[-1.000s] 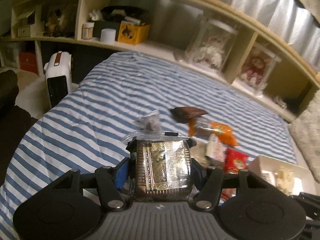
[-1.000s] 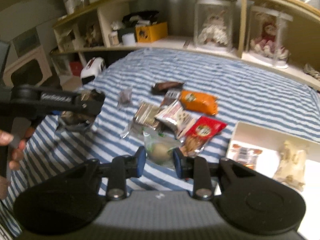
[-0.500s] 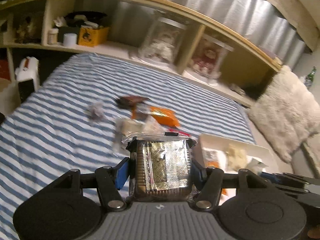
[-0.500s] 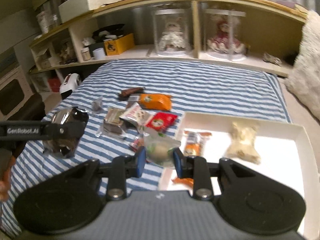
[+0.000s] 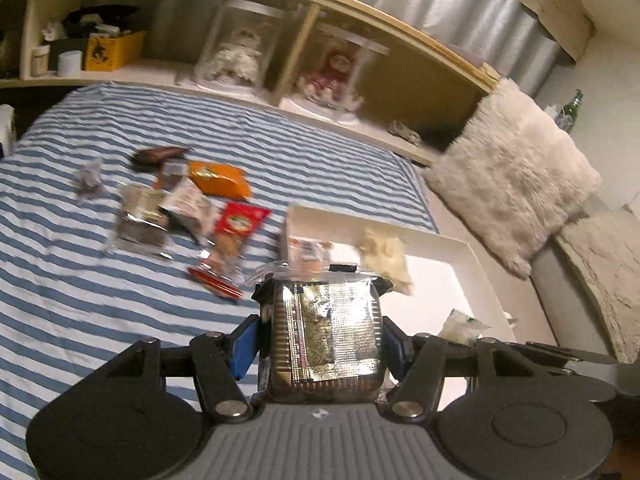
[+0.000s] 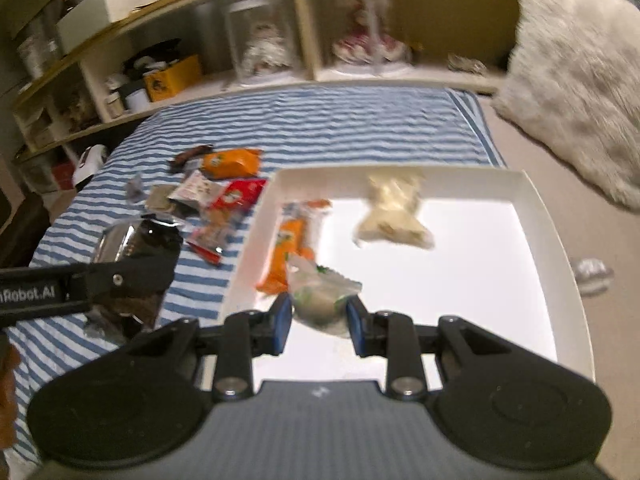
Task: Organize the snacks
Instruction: 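Carry the gold cake to the white tray with the left tool while the right tool carries the clear packet, then open the left tool to drop the gold cake while the right tool releases the clear packet, then lift both tools away from the tray toward the remaining snacks, then grasp a gold-wrapped square cake with the left tool while the right tool grasps the red twisted-bread packet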
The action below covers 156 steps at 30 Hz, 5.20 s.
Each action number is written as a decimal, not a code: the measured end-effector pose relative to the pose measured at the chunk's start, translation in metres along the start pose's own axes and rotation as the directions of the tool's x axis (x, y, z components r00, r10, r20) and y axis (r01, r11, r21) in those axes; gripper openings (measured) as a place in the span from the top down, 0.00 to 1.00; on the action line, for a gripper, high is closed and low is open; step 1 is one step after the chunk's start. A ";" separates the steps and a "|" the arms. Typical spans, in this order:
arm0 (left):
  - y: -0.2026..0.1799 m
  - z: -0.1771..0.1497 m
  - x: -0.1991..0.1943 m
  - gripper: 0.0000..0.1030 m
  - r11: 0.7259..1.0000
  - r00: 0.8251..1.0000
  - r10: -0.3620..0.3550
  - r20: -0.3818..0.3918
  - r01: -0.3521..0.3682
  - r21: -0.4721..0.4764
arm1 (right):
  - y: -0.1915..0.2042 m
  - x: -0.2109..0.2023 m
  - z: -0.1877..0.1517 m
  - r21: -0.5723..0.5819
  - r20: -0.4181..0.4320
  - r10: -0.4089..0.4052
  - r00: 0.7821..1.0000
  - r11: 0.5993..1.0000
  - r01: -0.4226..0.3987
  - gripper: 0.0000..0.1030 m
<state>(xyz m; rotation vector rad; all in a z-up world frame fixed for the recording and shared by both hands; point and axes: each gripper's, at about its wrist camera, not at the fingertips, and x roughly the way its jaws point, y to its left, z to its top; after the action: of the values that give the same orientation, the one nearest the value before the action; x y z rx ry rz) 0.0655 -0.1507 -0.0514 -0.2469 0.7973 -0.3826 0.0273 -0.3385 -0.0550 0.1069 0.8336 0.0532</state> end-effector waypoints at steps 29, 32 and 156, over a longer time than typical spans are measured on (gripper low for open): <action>-0.036 -0.012 0.072 0.39 1.000 0.990 0.002 -0.140 -0.001 0.007 | -0.043 0.028 -0.020 0.117 -0.116 -0.001 0.993 0.993 0.015 0.64; -0.034 -0.009 0.071 0.38 1.000 0.989 0.006 -0.145 -0.004 0.018 | -0.045 0.027 -0.020 0.125 -0.111 -0.004 0.994 0.992 0.018 0.64; 0.162 0.077 0.119 0.33 0.953 0.963 0.266 -0.032 -0.258 0.159 | 0.103 0.188 0.071 0.152 -0.010 0.146 0.989 0.978 -0.142 0.39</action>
<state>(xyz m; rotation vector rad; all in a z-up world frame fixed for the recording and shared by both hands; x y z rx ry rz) 0.2368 -0.0494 -0.1338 0.0152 0.8369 -0.1986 0.2057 -0.2245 -0.1335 0.3103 0.8496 0.1276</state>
